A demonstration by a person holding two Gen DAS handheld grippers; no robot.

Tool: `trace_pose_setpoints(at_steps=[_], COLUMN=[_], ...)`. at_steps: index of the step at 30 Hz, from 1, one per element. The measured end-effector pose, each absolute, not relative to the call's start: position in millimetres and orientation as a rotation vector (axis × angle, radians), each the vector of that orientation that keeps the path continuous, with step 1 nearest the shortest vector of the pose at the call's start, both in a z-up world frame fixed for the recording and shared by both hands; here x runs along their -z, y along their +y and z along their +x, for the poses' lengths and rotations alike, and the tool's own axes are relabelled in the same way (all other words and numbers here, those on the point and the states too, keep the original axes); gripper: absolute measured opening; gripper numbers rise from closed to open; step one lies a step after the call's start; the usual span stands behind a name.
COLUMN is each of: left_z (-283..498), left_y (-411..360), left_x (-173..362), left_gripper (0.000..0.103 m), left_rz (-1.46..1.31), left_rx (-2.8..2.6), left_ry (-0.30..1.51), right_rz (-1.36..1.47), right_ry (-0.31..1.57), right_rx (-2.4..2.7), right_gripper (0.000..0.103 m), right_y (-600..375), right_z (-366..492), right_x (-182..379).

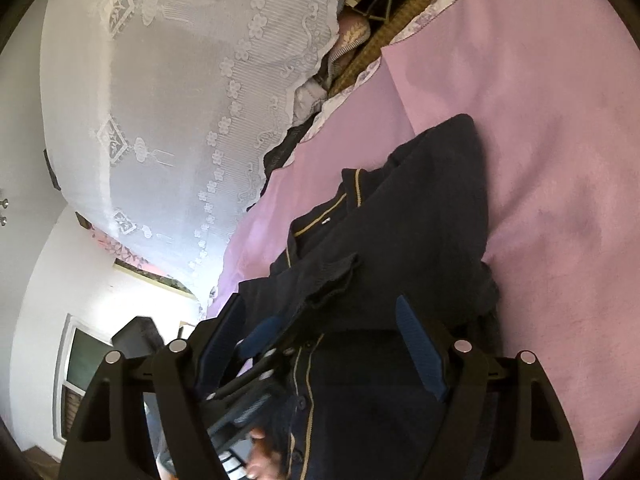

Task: Fold small clothes
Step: 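Fold the held sleeve across the cardigan with the left gripper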

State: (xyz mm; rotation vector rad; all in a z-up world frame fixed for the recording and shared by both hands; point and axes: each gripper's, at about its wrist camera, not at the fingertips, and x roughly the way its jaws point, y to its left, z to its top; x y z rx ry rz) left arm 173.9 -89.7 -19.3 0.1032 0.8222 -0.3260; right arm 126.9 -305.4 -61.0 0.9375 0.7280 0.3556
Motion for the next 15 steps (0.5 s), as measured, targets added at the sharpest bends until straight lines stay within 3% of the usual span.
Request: trace_pose_setpoints(at_steps=[5,10,15], left_z=[162,157,175], left_y=[-41,27,85], left_x=[-3,-4,22], left_gripper=[0.089,0.092,0.092], left_rz=[0.022,0.025,-0.135], left_rx=[0.306,0.095,-0.02], left_ry=[0.771,0.699,0.748], right_rz=[0.926,0.889,0.947], right_ry=[0.743,0.764,0.771], right_rx=[-0.385,-0.363,-0.336], right_gripper=[0.058,0.057,0.057], right_y=[-299,-292,-283], right_z=[129,132,140], right_x=[62,64,64])
